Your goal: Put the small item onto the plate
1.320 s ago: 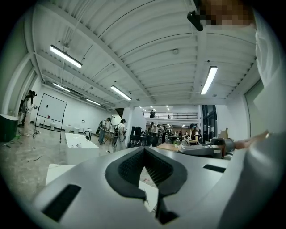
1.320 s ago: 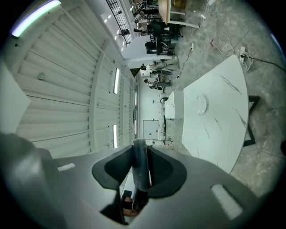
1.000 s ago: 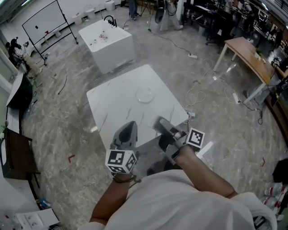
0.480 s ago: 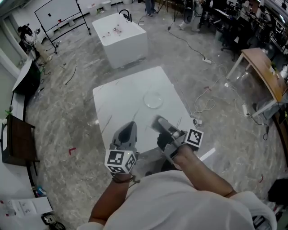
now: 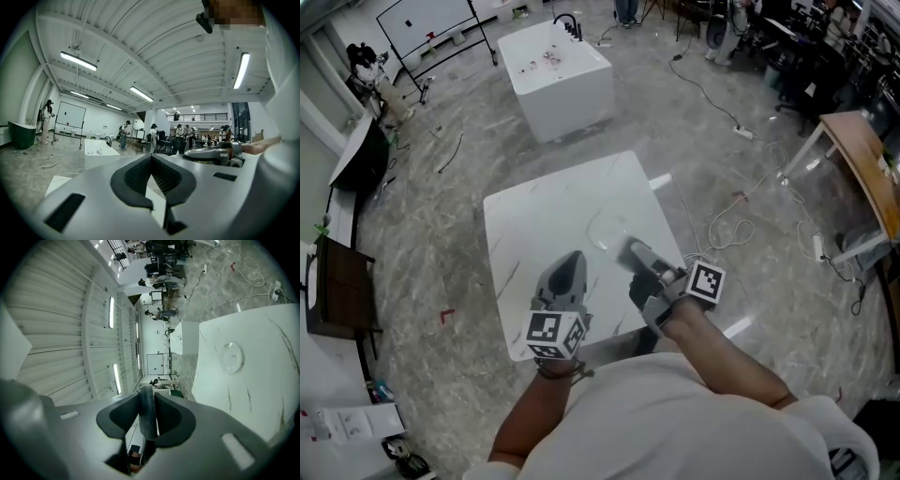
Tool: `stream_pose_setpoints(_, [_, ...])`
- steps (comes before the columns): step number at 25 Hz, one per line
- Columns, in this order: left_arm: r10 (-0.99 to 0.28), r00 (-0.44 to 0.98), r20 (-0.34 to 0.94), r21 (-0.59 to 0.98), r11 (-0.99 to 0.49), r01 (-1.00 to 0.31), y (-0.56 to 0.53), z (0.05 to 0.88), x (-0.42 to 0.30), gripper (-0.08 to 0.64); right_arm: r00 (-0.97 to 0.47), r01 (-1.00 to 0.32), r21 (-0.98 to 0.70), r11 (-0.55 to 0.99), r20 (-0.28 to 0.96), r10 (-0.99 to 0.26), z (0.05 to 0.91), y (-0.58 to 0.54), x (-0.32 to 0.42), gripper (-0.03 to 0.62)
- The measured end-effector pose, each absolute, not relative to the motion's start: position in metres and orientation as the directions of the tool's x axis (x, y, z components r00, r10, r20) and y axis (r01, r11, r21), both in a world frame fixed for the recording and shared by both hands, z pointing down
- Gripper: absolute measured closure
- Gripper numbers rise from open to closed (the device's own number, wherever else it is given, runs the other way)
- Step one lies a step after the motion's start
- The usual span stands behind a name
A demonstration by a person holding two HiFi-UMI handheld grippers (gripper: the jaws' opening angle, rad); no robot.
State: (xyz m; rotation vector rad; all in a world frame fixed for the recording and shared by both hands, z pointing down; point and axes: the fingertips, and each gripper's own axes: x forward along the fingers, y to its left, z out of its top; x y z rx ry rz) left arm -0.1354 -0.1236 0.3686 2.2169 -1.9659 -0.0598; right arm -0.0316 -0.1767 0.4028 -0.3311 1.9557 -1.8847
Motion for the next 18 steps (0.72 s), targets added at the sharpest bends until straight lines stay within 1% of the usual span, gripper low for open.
stream_pose_setpoints(6, [-0.994,0.073,0.079,0.138,-0.062,-0.989,-0.174,0.368,-0.122,0.555,-0.914,0.108,-0.992,0.062,-0.124,-0.385,0.404,-0.223,-0.025,0.494])
stream_pose_setpoints(11, [-0.994,0.051,0.097,0.129,-0.038,-0.991,-0.199,0.379,-0.118,0.555,-0.926,0.107,-0.994,0.024,-0.108,-0.362,0.422,-0.243,-0.027,0.495])
stream_pose_setpoints(18, [-0.995,0.004,0.102,0.132,0.010,-0.991,-0.233,0.406,-0.142,0.555,-0.937,0.050,-0.999,-0.001,-0.046,-0.347,0.463,-0.268,-0.041,0.495])
